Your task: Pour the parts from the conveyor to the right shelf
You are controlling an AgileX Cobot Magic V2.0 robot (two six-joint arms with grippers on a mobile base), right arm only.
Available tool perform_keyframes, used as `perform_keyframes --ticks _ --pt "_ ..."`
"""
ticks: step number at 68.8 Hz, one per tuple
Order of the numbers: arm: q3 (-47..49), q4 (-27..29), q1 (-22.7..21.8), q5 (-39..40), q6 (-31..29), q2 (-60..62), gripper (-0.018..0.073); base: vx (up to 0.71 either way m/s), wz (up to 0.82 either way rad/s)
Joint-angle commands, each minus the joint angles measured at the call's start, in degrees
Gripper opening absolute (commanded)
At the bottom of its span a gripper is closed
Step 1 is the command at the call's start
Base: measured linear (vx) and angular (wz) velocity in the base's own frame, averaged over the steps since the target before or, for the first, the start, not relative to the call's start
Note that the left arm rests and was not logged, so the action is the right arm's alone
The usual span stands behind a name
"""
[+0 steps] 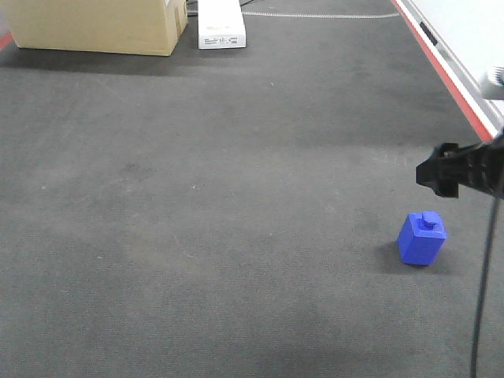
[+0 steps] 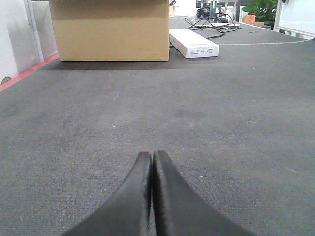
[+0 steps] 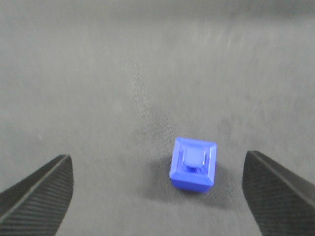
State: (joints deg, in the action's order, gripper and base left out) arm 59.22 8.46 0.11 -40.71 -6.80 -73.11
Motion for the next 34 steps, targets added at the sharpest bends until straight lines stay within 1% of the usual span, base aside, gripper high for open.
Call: perform_keyframes --ticks 1,6,10,24,34 --pt "6.64 -3.76 -0.21 -4.89 2.88 -3.34 0.0643 0.00 0.00" --pt "10.62 -6.09 -0.21 -9.64 4.99 -6.81 0.0642 0.00 0.00" --pt "13.91 -7.09 -0.21 -12.63 5.27 -9.51 0.0640 0.00 0.00" --pt "21.68 -7.16 -0.21 -18.64 5.56 -18.51 0.0635 0.00 0.00" --pt "24.67 -7.54 -0.21 -22.28 5.98 -24.39 0.0632 0.00 0.00"
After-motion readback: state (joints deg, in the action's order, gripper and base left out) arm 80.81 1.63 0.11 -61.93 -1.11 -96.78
